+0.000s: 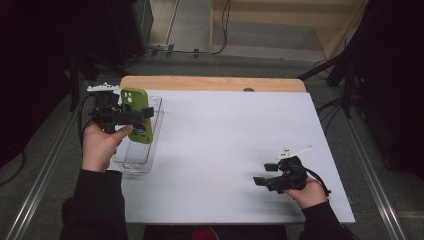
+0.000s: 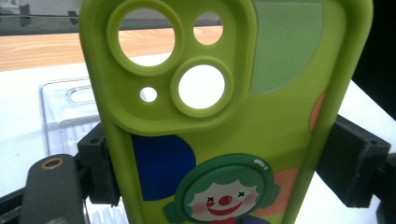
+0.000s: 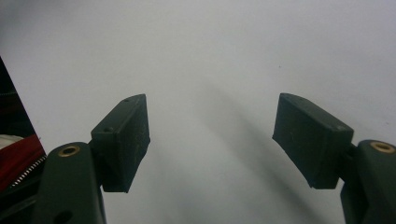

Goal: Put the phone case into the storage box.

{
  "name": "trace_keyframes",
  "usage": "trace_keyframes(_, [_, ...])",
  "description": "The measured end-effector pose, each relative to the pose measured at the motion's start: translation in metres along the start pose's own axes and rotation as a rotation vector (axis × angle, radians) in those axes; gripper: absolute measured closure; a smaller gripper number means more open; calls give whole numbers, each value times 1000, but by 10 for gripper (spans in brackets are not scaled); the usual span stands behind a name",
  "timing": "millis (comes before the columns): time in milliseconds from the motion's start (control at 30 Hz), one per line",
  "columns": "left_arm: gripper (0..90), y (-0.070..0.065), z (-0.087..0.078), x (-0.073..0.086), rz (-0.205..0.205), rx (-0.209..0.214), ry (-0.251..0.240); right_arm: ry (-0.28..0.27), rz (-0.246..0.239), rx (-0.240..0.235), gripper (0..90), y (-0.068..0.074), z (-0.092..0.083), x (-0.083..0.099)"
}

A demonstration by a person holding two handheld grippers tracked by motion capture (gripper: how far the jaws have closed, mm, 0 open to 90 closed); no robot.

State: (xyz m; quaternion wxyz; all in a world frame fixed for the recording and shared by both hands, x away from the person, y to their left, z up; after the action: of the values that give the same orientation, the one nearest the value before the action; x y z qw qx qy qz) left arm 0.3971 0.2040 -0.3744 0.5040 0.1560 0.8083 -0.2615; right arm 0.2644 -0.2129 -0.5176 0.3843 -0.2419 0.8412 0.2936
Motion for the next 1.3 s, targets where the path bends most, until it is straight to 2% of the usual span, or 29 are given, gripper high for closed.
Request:
trace_keyframes(300, [170, 12, 2, 3, -12, -45, -17, 3, 3, 0, 253, 1, 2, 0])
trace_keyframes(467, [170, 18, 10, 5, -26, -68, -13, 8, 4, 2, 252, 1, 3, 0])
trace_keyframes(633, [169, 23, 19, 0, -44, -80, -24, 8, -2, 0, 253, 0, 3, 0])
trace_keyframes(700, [169, 25, 24, -1, -17, -106, -13, 10, -7, -2, 253, 1, 3, 0])
trace_keyframes(867, [169, 31, 37, -8, -6, -122, -5, 8, -5, -6, 252, 2, 3, 0])
trace_keyframes(933, [169, 37, 41, -11, -6, -133, -9, 2, -4, -7, 253, 2, 3, -1])
trace_keyframes(1000, [169, 43, 45, -13, -24, -130, -23, 1, -4, -5, 253, 3, 2, -1])
trace_keyframes(1067, [169, 49, 49, -14, -11, -153, -27, 0, -4, -4, 253, 2, 2, -1])
trace_keyframes(1167, [169, 55, 54, -15, -18, -156, -43, 1, -4, -4, 253, 2, 2, -1])
trace_keyframes(1300, [169, 62, 59, -15, -12, -171, -36, 0, 1, -5, 253, 1, 2, -1])
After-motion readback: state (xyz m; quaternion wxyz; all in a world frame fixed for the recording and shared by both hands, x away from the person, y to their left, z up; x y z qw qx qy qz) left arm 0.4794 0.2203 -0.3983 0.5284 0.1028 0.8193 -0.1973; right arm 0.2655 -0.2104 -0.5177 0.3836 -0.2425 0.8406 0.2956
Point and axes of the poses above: each handheld gripper's, and its own axes: z roughly forward along the jaws, x roughly out of its underside, y roughly to its left, the point moved 5 cm from there along z, roughly forward along the jaws, and after that the axes turned 15 degrees about -y, right-handed, at the moved point
